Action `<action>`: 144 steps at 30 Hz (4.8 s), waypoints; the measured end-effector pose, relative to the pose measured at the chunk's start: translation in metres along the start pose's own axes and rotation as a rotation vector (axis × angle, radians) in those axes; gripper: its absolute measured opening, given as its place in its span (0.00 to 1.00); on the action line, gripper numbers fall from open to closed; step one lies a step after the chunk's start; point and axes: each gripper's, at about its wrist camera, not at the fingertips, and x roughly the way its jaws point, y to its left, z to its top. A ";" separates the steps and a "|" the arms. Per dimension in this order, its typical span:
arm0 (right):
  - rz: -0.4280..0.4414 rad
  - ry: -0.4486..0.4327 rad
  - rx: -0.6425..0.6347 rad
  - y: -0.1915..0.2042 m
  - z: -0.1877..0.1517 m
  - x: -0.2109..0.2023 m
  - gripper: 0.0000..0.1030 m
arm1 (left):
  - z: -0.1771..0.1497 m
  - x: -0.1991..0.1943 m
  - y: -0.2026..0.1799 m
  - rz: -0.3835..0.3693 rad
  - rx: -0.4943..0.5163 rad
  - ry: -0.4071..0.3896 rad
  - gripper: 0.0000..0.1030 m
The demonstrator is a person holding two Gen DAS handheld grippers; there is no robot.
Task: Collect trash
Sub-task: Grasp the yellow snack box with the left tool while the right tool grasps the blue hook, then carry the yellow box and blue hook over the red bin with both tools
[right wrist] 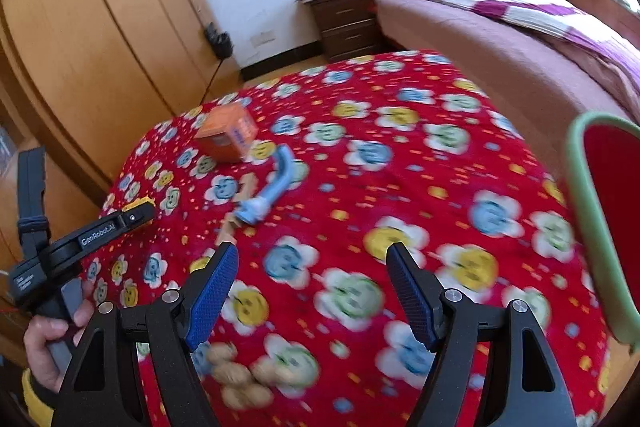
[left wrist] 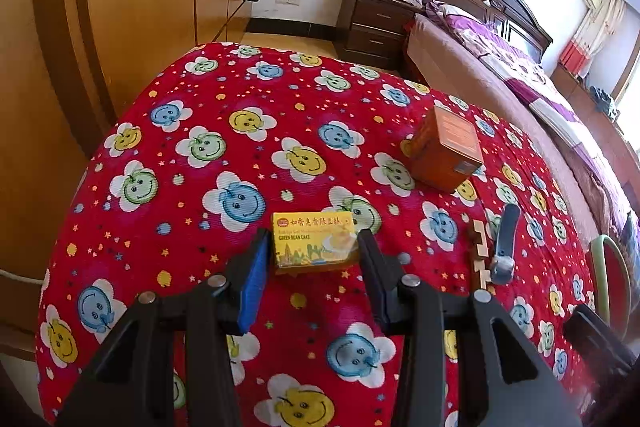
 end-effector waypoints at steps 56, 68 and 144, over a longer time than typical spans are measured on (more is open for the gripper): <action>0.090 -0.091 0.033 -0.011 -0.005 -0.026 0.18 | -0.029 -0.058 -0.037 -0.186 0.028 -0.054 0.43; 0.087 -0.152 0.104 -0.049 -0.030 -0.076 0.18 | -0.053 -0.084 -0.082 -0.256 0.079 -0.043 0.43; -0.176 -0.370 0.469 -0.255 -0.076 -0.177 0.18 | -0.095 -0.080 -0.326 -0.536 0.475 0.068 0.43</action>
